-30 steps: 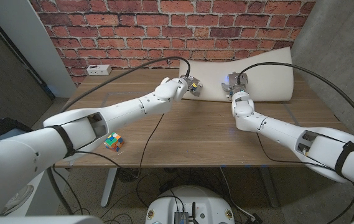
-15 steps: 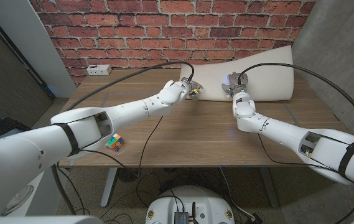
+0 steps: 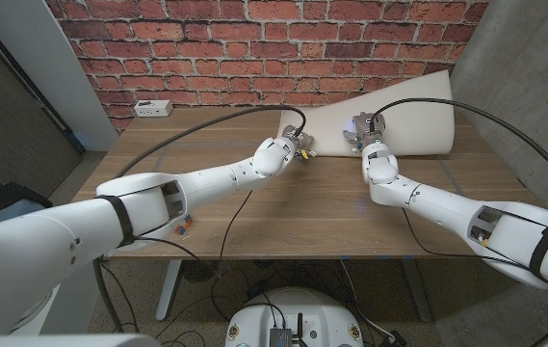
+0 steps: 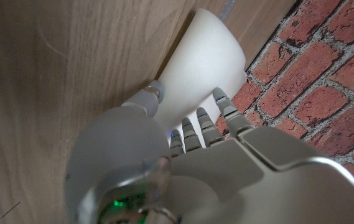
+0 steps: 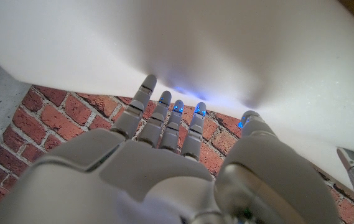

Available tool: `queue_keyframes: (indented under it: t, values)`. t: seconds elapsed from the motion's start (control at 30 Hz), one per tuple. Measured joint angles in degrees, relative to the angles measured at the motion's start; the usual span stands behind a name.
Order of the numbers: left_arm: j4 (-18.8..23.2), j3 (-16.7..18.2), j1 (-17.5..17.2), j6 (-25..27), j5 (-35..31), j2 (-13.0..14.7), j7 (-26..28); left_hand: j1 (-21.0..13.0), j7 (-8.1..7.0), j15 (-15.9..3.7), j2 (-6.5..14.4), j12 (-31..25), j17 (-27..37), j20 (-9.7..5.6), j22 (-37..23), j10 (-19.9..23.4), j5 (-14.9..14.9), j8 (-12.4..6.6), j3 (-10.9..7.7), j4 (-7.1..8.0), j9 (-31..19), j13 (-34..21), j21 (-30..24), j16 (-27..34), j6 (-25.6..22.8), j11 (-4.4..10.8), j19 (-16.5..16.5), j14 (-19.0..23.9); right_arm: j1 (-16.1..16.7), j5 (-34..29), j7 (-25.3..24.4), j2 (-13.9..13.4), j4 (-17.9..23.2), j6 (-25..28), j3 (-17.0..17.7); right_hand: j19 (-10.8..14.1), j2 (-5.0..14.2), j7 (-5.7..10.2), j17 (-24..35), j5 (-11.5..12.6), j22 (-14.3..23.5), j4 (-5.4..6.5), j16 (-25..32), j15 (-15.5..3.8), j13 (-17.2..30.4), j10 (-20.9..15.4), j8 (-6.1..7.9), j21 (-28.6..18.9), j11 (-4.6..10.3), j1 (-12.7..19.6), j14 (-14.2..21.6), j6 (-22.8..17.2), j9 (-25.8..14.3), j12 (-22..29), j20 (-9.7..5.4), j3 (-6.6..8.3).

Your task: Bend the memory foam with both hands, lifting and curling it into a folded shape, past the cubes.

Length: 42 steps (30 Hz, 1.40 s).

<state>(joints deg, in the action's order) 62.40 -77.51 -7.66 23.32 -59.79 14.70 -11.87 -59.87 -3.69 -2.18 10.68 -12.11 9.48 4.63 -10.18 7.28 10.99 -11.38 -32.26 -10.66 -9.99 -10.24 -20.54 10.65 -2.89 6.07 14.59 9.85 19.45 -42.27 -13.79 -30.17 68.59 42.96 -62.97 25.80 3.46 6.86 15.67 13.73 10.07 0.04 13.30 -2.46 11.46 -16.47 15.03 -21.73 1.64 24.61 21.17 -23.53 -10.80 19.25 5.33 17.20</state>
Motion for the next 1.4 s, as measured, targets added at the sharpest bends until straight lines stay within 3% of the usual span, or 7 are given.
queue_keyframes:
  t: [0.17,0.33,0.57,0.77,1.07,1.23,1.4]
  values:
    - [-4.21,-0.89,0.07,0.16,-0.03,-1.73,2.80,-3.62,-1.91,-0.07,-1.72,-1.23,0.00,-1.49,-0.36,5.64,-0.23,-0.83,1.28,0.56,-0.02,0.02,-1.60,0.52,-5.74,1.88,4.29,4.15,0.17,-0.38,0.42,-0.36,0.48,-0.40,0.21,0.00,-0.40,0.00,-0.25,0.00,0.01,-0.03,0.00,0.00,0.00,0.00,-0.22,0.34,0.00,0.03,0.00,0.00,0.00,0.00,0.00,-0.03]
    - [-7.48,-1.50,0.16,0.15,0.36,-2.99,6.66,-5.65,-3.08,-0.26,-1.41,-3.92,0.26,-3.22,-0.84,20.29,-0.54,-2.71,4.13,0.98,-0.05,0.04,-4.36,1.61,-21.24,3.42,9.70,13.61,0.25,-0.69,0.88,-0.65,0.82,-0.59,0.34,0.00,-0.66,0.00,-0.25,0.00,0.02,-0.27,0.00,0.00,0.00,0.00,-0.22,0.34,0.00,0.22,0.00,0.00,0.00,0.00,0.00,-0.27]
    - [-11.40,-2.11,0.17,-0.87,2.12,-4.25,13.11,-7.35,-2.57,-0.61,0.29,-5.34,0.25,-3.65,-1.17,29.43,-0.55,-4.56,0.99,3.35,-0.06,0.11,-6.59,2.00,-28.56,3.04,12.17,20.76,0.38,-1.01,1.98,-1.14,1.21,-0.74,0.60,0.00,0.36,0.00,-0.37,0.00,0.01,-0.21,0.00,0.10,0.01,0.33,-0.43,0.77,-0.32,0.45,-0.55,0.00,0.00,-0.84,0.00,0.28]
    - [-12.89,-2.02,0.11,-2.53,4.79,-4.41,17.38,-6.17,-2.44,-1.28,-0.89,-5.34,-0.16,-5.73,-1.16,35.94,-0.54,-4.57,-0.96,2.17,-0.12,0.10,-9.59,1.93,-34.99,2.93,16.08,28.02,0.73,-0.67,2.88,-1.67,1.63,-0.78,1.66,-1.29,3.68,-0.51,0.18,-0.10,0.23,1.39,0.00,-0.01,0.15,0.79,-1.46,1.85,-0.79,-1.68,-2.08,0.51,-0.29,-1.84,0.85,0.36]
    - [-11.54,-1.00,-0.40,-3.83,7.68,-2.82,19.40,-5.66,-2.14,-1.56,-1.40,-5.31,-0.16,-6.18,-1.16,37.69,-0.54,-4.04,-1.63,1.50,-0.11,0.10,-10.23,1.12,-37.57,2.95,16.52,29.94,1.68,1.74,4.15,-2.78,2.94,0.17,3.90,-2.81,3.90,-0.71,0.01,-0.43,0.10,1.92,-0.63,0.02,0.15,1.54,-2.65,2.96,-1.97,-3.29,-3.31,2.17,-0.29,-2.61,1.95,0.17]
    - [-10.05,-0.22,-0.92,-3.92,8.86,-1.82,19.82,-5.66,-2.30,-1.51,-1.40,-4.97,-0.16,-6.18,-1.16,37.69,-0.30,-3.61,-1.63,1.50,0.02,0.08,-10.23,1.11,-38.53,2.95,16.52,29.99,2.92,3.90,4.21,-3.38,4.16,1.86,5.97,-3.32,5.94,-0.71,0.18,-0.73,0.22,4.11,-0.63,0.10,0.14,0.55,-2.65,3.73,-2.46,-5.32,-3.40,2.16,-0.28,-2.61,1.44,0.15]
    - [-9.49,0.12,-1.13,-4.02,9.88,-1.46,20.09,-5.66,-2.36,-1.73,-1.40,-4.69,-0.16,-6.18,-1.15,37.69,-0.17,-3.53,-1.86,1.27,0.03,-0.09,-10.23,1.11,-38.99,2.95,16.52,30.21,3.87,4.66,4.21,-3.56,5.01,2.68,7.64,-3.32,5.75,-1.10,0.18,-0.84,0.22,5.06,-0.63,0.10,0.14,0.08,-3.06,3.77,-2.78,-6.82,-3.39,2.83,-0.28,-3.15,1.44,-0.36]
